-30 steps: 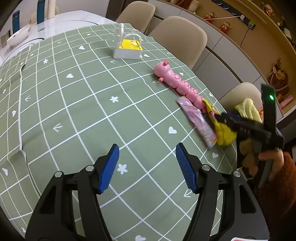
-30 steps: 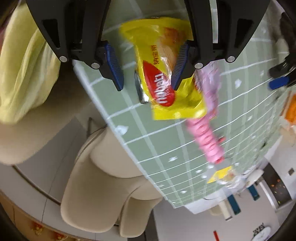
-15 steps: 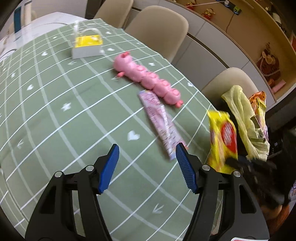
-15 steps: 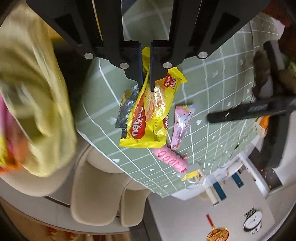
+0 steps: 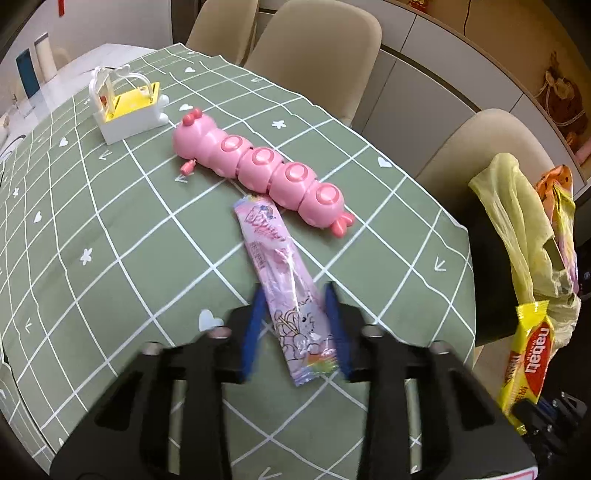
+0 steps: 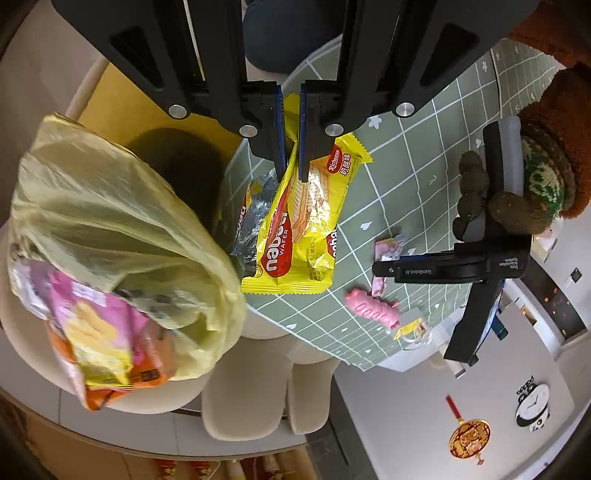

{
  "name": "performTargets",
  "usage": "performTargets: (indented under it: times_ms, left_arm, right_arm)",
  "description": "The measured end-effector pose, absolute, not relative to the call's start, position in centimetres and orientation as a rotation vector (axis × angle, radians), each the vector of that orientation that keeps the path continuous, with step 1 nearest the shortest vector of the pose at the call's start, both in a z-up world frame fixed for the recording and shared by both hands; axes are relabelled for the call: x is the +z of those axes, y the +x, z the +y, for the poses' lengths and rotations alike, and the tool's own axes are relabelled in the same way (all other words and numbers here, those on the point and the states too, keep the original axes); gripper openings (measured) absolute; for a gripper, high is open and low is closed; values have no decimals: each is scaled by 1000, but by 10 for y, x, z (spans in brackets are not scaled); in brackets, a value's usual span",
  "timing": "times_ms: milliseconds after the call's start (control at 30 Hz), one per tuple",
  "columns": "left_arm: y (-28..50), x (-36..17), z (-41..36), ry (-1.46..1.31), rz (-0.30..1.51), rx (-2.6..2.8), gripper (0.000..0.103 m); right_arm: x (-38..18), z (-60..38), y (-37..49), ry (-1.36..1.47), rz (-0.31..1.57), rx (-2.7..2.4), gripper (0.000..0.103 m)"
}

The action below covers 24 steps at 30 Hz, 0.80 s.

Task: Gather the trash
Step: 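Grasp the pink candy stick with the left tool while the right tool lifts the wafer bag, then carry the wafer bag and candy stick to the yellow bag and release both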

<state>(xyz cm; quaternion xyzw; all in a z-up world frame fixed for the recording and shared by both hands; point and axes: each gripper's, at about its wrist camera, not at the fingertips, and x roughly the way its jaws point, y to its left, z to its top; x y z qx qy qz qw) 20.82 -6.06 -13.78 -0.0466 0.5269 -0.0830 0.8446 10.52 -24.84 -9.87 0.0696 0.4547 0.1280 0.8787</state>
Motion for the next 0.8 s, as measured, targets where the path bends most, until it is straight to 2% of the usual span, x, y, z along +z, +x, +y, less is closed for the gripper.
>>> performTargets:
  times_ms: [33,100,433,600,800]
  left_arm:
    - [205,-137,-59,-103,1111,-178,19]
    - [197,-133,-56,-111,1108,-191,17]
    - [140,-100,-44,-157,1069,-261,16]
    - [128,-56,-61,-130,977,-301,16]
    - [117,21,-102,-63,777,-399,16]
  right_arm:
    - [-98,-250,103,148,944,264,8]
    - [-95,-252,98,153,935,262,8]
    - [-65,-256,81,137,834,271,8]
    - [-35,-269,72,114,750,248,8]
    - [9,-298,63,74,639,186,8]
